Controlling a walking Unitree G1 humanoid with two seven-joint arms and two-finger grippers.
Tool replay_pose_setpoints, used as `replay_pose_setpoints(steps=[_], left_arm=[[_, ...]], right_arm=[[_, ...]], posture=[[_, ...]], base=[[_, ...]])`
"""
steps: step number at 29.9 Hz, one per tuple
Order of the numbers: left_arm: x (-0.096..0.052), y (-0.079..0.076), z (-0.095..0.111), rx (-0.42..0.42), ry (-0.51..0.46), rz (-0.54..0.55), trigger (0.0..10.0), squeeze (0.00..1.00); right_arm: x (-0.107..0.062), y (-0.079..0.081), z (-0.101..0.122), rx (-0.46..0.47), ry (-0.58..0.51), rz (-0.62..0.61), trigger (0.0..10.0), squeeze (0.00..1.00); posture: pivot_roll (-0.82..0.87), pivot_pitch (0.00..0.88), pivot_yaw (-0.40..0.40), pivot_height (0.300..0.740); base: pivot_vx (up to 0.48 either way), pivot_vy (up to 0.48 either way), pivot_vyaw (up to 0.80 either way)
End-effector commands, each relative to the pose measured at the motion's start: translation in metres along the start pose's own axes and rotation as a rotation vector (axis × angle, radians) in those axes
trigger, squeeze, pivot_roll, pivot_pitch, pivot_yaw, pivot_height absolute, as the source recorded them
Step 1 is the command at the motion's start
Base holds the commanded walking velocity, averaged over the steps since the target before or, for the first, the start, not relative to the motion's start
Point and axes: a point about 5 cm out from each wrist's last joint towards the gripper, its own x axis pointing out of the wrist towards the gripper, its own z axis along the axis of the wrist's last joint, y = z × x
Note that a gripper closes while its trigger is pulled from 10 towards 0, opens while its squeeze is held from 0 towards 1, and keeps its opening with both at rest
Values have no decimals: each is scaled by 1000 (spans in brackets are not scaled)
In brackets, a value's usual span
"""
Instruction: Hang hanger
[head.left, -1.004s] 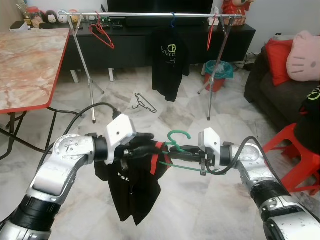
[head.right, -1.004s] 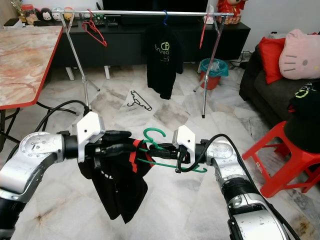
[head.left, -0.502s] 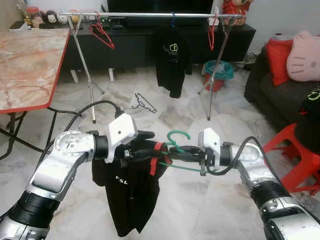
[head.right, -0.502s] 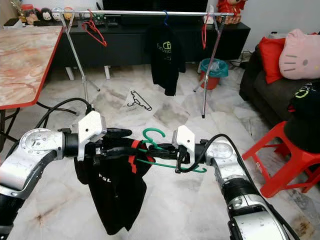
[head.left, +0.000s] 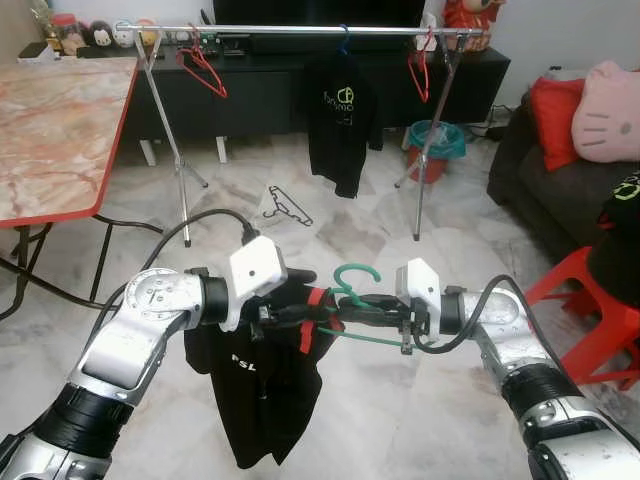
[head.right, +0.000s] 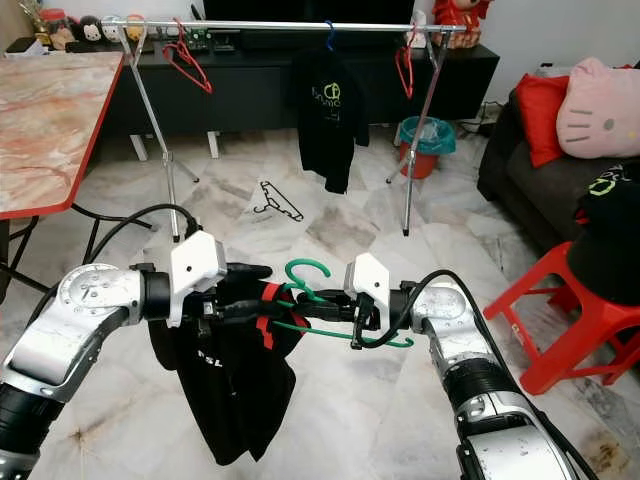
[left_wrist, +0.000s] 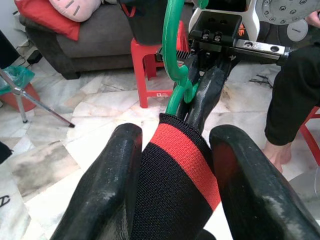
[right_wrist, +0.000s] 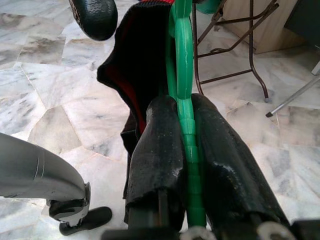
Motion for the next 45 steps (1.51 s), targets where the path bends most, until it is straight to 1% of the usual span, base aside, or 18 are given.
replay_pose_setpoints(steps=[1,6,7,8,10,11,12,16,17,25,31,39,45], left_arm=[[2,-3,-4,11,34,-25,10000,0],[3,-3,-7,16,43,-24,10000,0],[3,-2,-6,17,40,-12,9686,0],[3,-2,-6,17,40,-12,9686,0],[4,-1,-6,21,43,-5,6549,0],[4,-1,-6,21,43,-5,6549,0],[4,-1,-8,25,53,-7,1922,0],[5,-1,-8,26,55,-7,1922,0],[5,-1,-9,26,55,-7,0,0],[7,-3,-10,31,63,-20,0,0],[7,-3,-10,19,51,-19,0,0],[4,-2,1,-41,-43,-11,0,0],[-2,3,6,-49,-71,9,0,0]], right_arm=[[-1,-4,10,-37,-31,-8,10000,0],[-2,-4,10,-38,-30,-9,10000,0],[-2,-4,10,-38,-30,-10,10000,0],[-2,-4,10,-38,-30,-10,10000,0],[-2,-4,10,-39,-29,-10,10000,0],[-2,-4,10,-39,-29,-10,10000,0],[-2,-4,11,-38,-31,-9,10000,0],[-1,-4,11,-38,-32,-9,10000,0],[-1,-4,11,-37,-32,-9,10000,0],[-2,-3,11,-39,-28,-7,10000,0],[0,-2,10,-36,-29,-2,10000,0],[2,6,-1,-34,24,35,10000,0],[2,10,-7,-35,57,41,10000,0]], posture=[[67,0,-77,736],[65,0,-77,736],[66,0,-77,736],[66,0,-77,736],[66,0,-77,736],[66,0,-77,736],[62,0,-77,736],[62,0,-77,736],[62,0,-77,736],[58,0,-78,736],[60,0,-78,736],[62,0,-76,736],[63,0,-75,736]], base=[[0,0,0],[0,0,0],[0,0,0],[0,0,0],[0,0,0],[0,0,0],[0,0,0],[0,0,0],[0,0,0],[0,0,0],[0,0,0],[0,0,0],[0,0,0]])
